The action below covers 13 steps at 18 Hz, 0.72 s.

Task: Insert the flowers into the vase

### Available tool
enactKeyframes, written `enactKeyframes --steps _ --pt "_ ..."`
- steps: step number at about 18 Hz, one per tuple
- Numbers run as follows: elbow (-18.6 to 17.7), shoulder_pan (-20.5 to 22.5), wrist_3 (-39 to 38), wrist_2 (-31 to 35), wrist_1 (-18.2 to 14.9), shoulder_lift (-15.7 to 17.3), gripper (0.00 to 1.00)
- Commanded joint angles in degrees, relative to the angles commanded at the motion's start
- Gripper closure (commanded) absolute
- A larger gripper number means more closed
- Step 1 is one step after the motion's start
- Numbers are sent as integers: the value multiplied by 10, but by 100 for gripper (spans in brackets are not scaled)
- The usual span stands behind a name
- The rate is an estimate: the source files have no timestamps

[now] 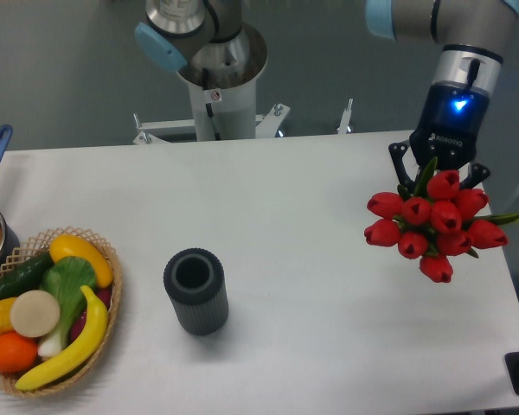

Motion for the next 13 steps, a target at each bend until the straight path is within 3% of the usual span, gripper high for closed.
enactKeyframes --steps 5,13 --pt "32 -47 -15 -18 0 0 82" --pt "16 -86 11 -192 4 -5 82"
